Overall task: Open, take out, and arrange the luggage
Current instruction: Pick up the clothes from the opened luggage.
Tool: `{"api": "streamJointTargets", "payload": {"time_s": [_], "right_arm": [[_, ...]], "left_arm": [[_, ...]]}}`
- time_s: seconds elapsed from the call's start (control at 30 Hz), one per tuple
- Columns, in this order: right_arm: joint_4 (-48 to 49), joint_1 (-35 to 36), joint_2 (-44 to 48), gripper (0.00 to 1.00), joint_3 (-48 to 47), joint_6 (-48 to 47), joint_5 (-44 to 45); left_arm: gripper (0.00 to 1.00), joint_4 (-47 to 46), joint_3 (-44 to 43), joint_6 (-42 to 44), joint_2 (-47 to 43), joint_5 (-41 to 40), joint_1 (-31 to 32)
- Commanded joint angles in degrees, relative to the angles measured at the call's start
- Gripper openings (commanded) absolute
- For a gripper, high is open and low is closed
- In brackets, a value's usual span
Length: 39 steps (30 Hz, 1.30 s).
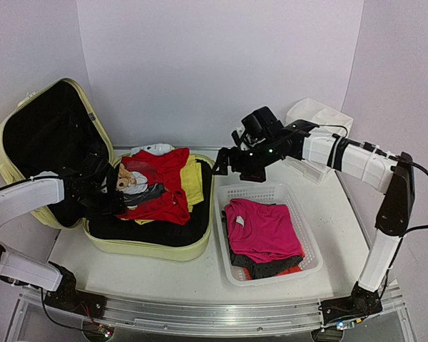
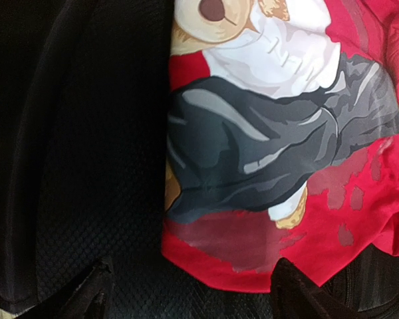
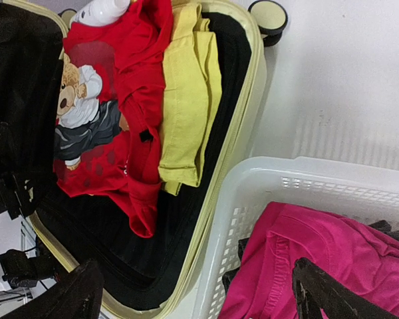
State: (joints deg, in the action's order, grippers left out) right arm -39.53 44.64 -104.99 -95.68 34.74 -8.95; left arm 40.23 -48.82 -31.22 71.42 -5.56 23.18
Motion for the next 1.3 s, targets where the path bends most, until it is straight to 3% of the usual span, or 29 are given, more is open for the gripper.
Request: {"api": "streamJointTargets", "payload": {"time_s": [0.0,0.37,1.27], "right_arm": [[1.87,-0.61,5.10,0.98,1.33,0.81,3.87],[2.36,-1.16,5.23,0.98,2.85,0.75,2.54],[2.85,-0.27,4.71,0.98,0.96,1.47,-1.72]], "left_arm": [[0.85,-4.03,1.10,-2.12,-5.10,0.73,-0.24],[0.73,-7.35,3.47,-5.73,-6.37,3.02,-1.22],[0.70,-18.57,7.49,-12.16,-2.17,8.37,-4.43]]}}
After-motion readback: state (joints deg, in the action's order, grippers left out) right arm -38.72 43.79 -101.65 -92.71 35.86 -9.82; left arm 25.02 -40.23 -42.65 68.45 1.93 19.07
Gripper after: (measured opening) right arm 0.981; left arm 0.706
